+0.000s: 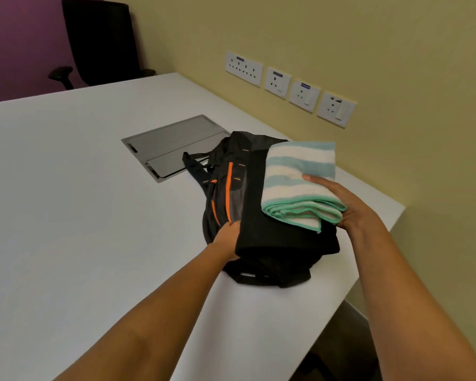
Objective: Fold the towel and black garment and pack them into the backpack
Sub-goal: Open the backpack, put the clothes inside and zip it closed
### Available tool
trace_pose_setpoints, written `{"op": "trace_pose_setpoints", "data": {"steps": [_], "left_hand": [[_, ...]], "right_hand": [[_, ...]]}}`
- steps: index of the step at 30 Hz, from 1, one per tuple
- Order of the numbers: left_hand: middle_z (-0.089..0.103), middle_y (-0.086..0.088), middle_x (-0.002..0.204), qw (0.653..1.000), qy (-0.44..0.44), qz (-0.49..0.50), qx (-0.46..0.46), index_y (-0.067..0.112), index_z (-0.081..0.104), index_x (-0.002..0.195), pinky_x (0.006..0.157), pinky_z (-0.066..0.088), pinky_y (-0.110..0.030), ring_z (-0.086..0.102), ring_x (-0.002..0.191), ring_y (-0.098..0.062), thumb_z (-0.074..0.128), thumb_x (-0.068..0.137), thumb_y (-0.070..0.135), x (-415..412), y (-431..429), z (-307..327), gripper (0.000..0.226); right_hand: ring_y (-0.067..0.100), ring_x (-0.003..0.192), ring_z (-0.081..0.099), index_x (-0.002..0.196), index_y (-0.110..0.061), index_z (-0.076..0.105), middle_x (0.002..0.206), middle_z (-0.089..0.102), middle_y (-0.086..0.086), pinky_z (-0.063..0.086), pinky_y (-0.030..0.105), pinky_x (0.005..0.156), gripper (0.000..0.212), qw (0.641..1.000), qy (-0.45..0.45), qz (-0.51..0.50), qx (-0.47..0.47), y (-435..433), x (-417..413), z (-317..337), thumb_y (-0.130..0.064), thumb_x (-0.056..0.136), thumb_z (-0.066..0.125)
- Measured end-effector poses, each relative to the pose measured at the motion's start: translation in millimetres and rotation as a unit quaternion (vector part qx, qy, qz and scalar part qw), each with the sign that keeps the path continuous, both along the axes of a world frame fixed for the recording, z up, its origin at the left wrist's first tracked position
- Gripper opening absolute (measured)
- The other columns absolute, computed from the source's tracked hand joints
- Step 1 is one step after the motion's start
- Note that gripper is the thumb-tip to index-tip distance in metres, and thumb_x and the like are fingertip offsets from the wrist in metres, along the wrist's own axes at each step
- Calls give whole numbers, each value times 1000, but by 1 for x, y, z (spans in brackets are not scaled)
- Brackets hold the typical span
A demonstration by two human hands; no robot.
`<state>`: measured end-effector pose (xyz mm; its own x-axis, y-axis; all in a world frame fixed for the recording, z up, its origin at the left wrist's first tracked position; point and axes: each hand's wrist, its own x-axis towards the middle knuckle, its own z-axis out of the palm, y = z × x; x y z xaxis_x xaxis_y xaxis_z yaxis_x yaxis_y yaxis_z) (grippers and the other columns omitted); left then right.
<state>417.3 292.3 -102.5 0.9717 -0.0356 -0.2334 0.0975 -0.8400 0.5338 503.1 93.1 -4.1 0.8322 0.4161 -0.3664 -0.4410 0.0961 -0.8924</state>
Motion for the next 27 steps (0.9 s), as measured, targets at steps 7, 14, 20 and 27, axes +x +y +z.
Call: {"op": "trace_pose_setpoints", "data": {"steps": [7,14,20,27], "left_hand": [[24,0,155,982,3,-114,149,20,21,149,112,22,-36,24,141,-22,37,100,29,13,-30,-23,52],[27,13,154,969,-49,-147,193,35,38,142,103,23,-35,24,142,-15,31,100,43,26,-21,-58,44],[70,-2,102,989,-109,-33,92,23,67,110,96,34,-31,59,99,-18,36,101,31,32,-29,-50,34],[62,-2,80,975,-126,147,-113,21,63,90,74,47,-35,62,83,-25,39,99,34,66,-17,3,29]], "right_hand": [[22,86,70,110,-15,63,100,73,8,58,35,77,32,1000,-4,14,-23,-56,2,-11,-26,80,64],[22,88,70,115,-16,60,100,73,7,59,33,72,37,999,-11,26,-34,-82,3,-23,-24,79,63],[22,81,72,110,-16,62,94,74,8,57,29,60,83,997,-13,62,-34,-75,0,-26,-36,36,94],[23,75,72,105,-16,62,88,74,9,56,32,56,96,997,12,75,-16,-88,-6,-23,-39,18,96]]}}
